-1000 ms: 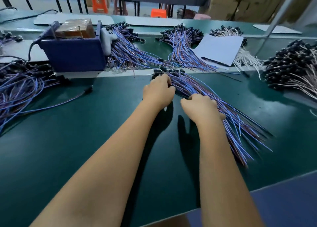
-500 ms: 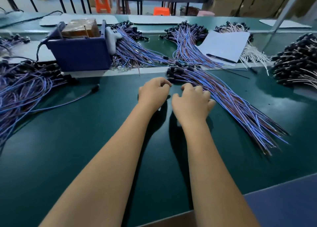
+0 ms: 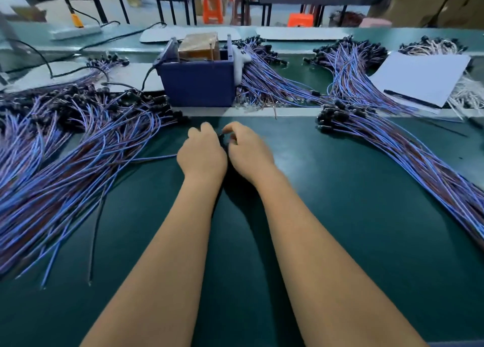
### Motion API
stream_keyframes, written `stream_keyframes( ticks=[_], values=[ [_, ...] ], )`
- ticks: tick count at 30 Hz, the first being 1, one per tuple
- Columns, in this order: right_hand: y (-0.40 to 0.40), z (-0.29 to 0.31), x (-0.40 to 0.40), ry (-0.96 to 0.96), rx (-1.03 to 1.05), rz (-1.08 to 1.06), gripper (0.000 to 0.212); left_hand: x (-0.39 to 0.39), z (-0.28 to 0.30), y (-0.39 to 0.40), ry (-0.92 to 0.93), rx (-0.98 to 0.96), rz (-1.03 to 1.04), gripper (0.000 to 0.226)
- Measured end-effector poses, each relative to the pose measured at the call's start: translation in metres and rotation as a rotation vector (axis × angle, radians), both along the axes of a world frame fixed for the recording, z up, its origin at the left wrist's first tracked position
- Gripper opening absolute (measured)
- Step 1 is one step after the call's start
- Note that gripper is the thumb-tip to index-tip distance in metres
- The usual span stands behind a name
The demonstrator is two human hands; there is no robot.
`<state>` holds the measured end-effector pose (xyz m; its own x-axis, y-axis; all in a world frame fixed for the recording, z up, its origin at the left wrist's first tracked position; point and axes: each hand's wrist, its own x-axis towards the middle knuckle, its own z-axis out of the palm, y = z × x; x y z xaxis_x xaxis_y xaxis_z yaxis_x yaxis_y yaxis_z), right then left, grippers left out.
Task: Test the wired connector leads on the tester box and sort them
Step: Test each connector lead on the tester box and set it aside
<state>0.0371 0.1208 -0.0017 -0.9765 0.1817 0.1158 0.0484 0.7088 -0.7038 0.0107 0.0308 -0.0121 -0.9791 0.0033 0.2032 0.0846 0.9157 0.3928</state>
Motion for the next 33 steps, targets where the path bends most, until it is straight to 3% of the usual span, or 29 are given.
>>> stream_keyframes(
  ticks=[3, 5, 8, 11, 13, 15, 18, 20, 24, 26, 29, 33],
  values=[
    [0.005, -0.008, -0.011, 0.024, -0.098, -0.144, 0.034, -0.002, -0.003, 0.002, 0.023, 0.007, 0.002, 0.023],
    [0.005, -0.011, -0.010, 0.062, -0.167, -0.145, 0.029, -0.004, -0.005, -0.001, 0.055, 0.139, -0.006, 0.025],
    [0.005, -0.013, -0.005, 0.138, -0.299, -0.132, 0.022, -0.004, -0.002, -0.007, 0.184, 0.563, -0.073, 0.024],
    [0.006, -0.010, -0.004, 0.153, -0.609, -0.091, 0.028, 0.003, 0.008, -0.006, 0.220, 1.070, -0.160, 0.021],
    [0.004, -0.005, -0.003, 0.134, -0.901, -0.014, 0.029, 0.012, 0.019, -0.003, 0.052, 1.443, -0.301, 0.019],
    [0.004, -0.002, -0.001, 0.070, -1.130, 0.086, 0.029, 0.021, 0.026, 0.000, -0.195, 1.643, -0.532, 0.022],
    [0.013, 0.000, 0.003, -0.041, -1.249, 0.196, 0.030, 0.030, 0.029, -0.001, -0.492, 1.528, -0.750, 0.039],
    [0.016, 0.003, 0.004, -0.076, -1.198, 0.088, 0.031, 0.032, 0.027, -0.001, -0.608, 1.301, -0.815, 0.041],
    [0.022, 0.005, 0.002, 0.070, -1.354, -0.117, 0.018, 0.033, 0.023, -0.003, -0.800, 0.887, -0.917, 0.046],
    [0.026, 0.002, 0.001, 0.114, -1.322, -0.146, 0.015, 0.033, 0.022, -0.007, -0.856, 0.791, -0.964, 0.041],
    [0.029, -0.002, 0.000, 0.117, -1.343, -0.089, 0.019, 0.027, 0.021, -0.016, -0.884, 0.899, -0.987, 0.026],
    [0.026, -0.001, 0.003, 0.029, -1.413, 0.138, 0.034, 0.010, 0.017, -0.028, -0.710, 1.272, -0.594, 0.021]
  ],
)
